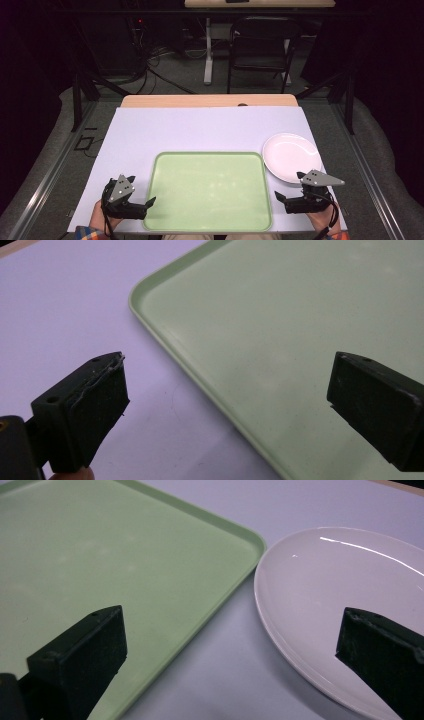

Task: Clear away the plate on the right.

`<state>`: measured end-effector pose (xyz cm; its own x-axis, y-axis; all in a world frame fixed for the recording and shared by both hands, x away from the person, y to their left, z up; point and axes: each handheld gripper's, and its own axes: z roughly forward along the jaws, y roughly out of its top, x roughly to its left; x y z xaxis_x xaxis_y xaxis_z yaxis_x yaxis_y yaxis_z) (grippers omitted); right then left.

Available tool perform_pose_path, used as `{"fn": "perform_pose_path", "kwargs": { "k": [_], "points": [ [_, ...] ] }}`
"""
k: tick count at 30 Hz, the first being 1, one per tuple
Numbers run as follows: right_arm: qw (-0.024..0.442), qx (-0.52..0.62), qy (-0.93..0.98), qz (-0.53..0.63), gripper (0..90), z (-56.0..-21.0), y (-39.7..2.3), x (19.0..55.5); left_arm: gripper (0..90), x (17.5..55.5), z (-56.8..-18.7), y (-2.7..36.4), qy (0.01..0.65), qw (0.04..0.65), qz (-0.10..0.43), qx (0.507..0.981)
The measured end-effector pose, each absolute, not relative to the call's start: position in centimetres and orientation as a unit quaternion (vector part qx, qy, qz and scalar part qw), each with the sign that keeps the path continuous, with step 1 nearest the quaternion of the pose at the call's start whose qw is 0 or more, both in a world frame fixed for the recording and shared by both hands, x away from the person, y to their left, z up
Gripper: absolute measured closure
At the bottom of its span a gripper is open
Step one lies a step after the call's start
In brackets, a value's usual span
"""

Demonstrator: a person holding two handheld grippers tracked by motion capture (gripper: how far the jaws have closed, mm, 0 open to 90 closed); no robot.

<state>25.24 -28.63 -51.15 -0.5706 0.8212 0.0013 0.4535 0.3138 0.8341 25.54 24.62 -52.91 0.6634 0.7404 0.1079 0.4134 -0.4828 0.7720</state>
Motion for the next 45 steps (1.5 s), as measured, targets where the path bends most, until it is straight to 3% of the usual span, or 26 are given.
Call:
{"fn": "perform_pose_path", "kwargs": {
  "k": [45],
  "points": [
    [0.153, 0.622, 0.597, 0.482, 0.0, -52.8, -37.0, 29.6, 2.7, 25.8, -53.0, 24.5, 0.351, 0.373, 0.209, 0.833]
  ]
}}
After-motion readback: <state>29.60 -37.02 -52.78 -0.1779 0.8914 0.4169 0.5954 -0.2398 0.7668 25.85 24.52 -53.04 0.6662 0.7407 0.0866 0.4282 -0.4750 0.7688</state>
